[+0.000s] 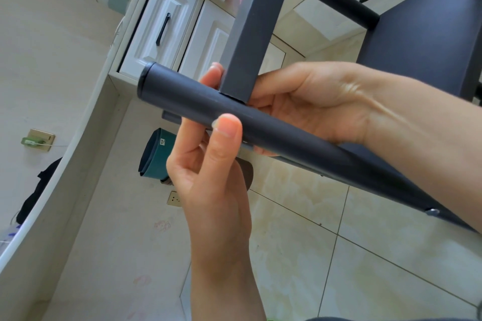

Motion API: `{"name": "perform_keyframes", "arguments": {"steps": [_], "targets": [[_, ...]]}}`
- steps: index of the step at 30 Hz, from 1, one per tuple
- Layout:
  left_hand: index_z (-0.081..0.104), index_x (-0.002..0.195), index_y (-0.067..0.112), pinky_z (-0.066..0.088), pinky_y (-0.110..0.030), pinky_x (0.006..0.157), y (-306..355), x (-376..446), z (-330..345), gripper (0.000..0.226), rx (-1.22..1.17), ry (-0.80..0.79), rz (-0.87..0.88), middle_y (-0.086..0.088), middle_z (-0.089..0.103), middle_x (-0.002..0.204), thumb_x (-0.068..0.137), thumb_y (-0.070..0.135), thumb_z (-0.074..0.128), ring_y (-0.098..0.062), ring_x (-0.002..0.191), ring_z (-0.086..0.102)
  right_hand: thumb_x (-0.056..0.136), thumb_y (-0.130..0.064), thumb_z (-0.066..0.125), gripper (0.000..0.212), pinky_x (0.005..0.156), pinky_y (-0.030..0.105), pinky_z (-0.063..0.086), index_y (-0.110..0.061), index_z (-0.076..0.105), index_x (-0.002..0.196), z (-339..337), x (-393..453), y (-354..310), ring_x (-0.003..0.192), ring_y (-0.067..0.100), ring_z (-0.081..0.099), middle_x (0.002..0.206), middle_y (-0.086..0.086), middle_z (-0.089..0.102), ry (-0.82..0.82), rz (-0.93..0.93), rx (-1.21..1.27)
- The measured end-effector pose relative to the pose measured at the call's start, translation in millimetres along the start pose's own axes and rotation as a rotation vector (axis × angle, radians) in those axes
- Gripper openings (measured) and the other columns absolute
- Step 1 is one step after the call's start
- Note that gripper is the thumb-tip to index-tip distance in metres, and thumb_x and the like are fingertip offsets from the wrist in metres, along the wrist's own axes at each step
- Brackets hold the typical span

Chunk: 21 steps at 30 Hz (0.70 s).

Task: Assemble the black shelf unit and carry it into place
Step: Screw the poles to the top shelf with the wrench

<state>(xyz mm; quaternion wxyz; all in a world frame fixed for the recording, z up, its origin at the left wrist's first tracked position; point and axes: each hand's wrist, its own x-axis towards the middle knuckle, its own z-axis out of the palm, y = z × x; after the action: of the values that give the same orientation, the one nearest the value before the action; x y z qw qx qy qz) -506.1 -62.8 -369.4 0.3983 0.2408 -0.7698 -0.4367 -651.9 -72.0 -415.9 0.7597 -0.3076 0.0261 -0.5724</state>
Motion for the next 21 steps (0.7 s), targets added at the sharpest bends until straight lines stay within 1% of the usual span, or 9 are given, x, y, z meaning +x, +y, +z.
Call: {"name": "perform_keyframes", "arguments": {"steps": [4, 7, 10, 11, 13, 15, 16, 18, 21], "targets": [[0.064, 0.130, 0.022, 0.049, -0.027, 0.097, 2.4, 0.7, 2.1, 0.052, -0.005, 0.035, -0.014, 0.004, 0.069, 0.115, 0.083, 0.042, 0.072, -0.017, 0.113, 0.064, 0.076, -0.021, 0.062, 0.036, 0.064, 0.026, 0.058, -0.013, 0.069, 0.111, -3.9, -4.6, 2.9, 0.076, 0.013, 0.069, 0.096, 0.003, 0.070, -0.003, -0.023, -0.058], [0.064, 0.133, 0.021, 0.050, -0.028, 0.096, 3.7, 0.2, 1.9, 0.056, -0.016, 0.038, -0.045, 0.000, 0.069, 0.119, 0.082, 0.042, 0.074, -0.020, 0.116, 0.064, 0.077, -0.018, 0.061, 0.051, 0.084, 0.029, 0.059, -0.006, 0.063, 0.127, -8.4, -11.3, 0.9, 0.093, 0.016, 0.068, 0.112, 0.006, 0.071, 0.032, -0.092, -0.192], [0.058, 0.139, 0.018, 0.049, -0.032, 0.099, 3.9, -1.6, 1.1, 0.057, -0.003, 0.009, -0.049, -0.005, 0.067, 0.124, 0.087, 0.037, 0.072, -0.025, 0.121, 0.061, 0.079, -0.020, 0.062, 0.051, 0.098, 0.034, 0.051, -0.006, 0.063, 0.128, -7.9, -18.5, -0.2, 0.102, 0.018, 0.065, 0.118, 0.008, 0.068, 0.057, -0.122, -0.297], [0.058, 0.139, 0.017, 0.049, -0.033, 0.100, 3.7, -1.7, 1.7, 0.054, 0.007, 0.008, -0.047, -0.006, 0.066, 0.126, 0.089, 0.034, 0.070, -0.026, 0.122, 0.061, 0.079, -0.021, 0.062, 0.047, 0.096, 0.033, 0.051, -0.008, 0.066, 0.124, -7.0, -20.8, -0.5, 0.100, 0.016, 0.066, 0.115, 0.005, 0.069, 0.063, -0.129, -0.317], [0.062, 0.137, 0.021, 0.048, -0.036, 0.103, 4.1, -2.0, 2.5, 0.049, 0.046, 0.012, -0.032, -0.009, 0.065, 0.132, 0.089, 0.033, 0.067, -0.027, 0.126, 0.060, 0.077, -0.024, 0.063, 0.035, 0.084, 0.028, 0.058, -0.015, 0.073, 0.110, -3.3, -24.1, -1.1, 0.093, 0.011, 0.069, 0.104, -0.001, 0.073, 0.072, -0.139, -0.343], [0.065, 0.133, 0.026, 0.047, -0.044, 0.107, 5.5, -3.7, 3.6, 0.046, 0.080, 0.007, -0.022, -0.012, 0.064, 0.133, 0.088, 0.034, 0.068, -0.029, 0.127, 0.059, 0.076, -0.025, 0.064, 0.024, 0.068, 0.022, 0.057, -0.022, 0.077, 0.096, 2.0, -28.5, -1.4, 0.082, 0.007, 0.071, 0.094, -0.005, 0.075, 0.081, -0.147, -0.353], [0.066, 0.131, 0.028, 0.047, -0.046, 0.108, 6.4, -4.7, 3.8, 0.044, 0.093, 0.000, -0.019, -0.013, 0.064, 0.132, 0.087, 0.034, 0.068, -0.029, 0.127, 0.059, 0.077, -0.026, 0.064, 0.020, 0.065, 0.020, 0.055, -0.024, 0.078, 0.092, 3.9, -31.4, -1.6, 0.077, 0.006, 0.070, 0.088, -0.006, 0.075, 0.089, -0.146, -0.361], [0.067, 0.129, 0.031, 0.047, -0.047, 0.108, 9.0, -7.4, 4.2, 0.043, 0.123, -0.017, -0.010, -0.012, 0.065, 0.130, 0.087, 0.035, 0.069, -0.028, 0.126, 0.059, 0.079, -0.026, 0.063, 0.017, 0.064, 0.019, 0.054, -0.026, 0.078, 0.085, 8.6, -39.1, -3.7, 0.073, 0.006, 0.069, 0.082, -0.008, 0.073, 0.109, -0.119, -0.401], [0.069, 0.123, 0.040, 0.048, -0.038, 0.105, 13.7, -10.8, 6.8, 0.038, 0.167, -0.049, 0.018, -0.001, 0.068, 0.126, 0.085, 0.038, 0.070, -0.022, 0.124, 0.060, 0.084, -0.022, 0.063, 0.019, 0.074, 0.023, 0.055, -0.023, 0.077, 0.097, 13.5, -56.1, -13.6, 0.086, 0.010, 0.067, 0.098, -0.002, 0.070, 0.138, -0.050, -0.456]]}}
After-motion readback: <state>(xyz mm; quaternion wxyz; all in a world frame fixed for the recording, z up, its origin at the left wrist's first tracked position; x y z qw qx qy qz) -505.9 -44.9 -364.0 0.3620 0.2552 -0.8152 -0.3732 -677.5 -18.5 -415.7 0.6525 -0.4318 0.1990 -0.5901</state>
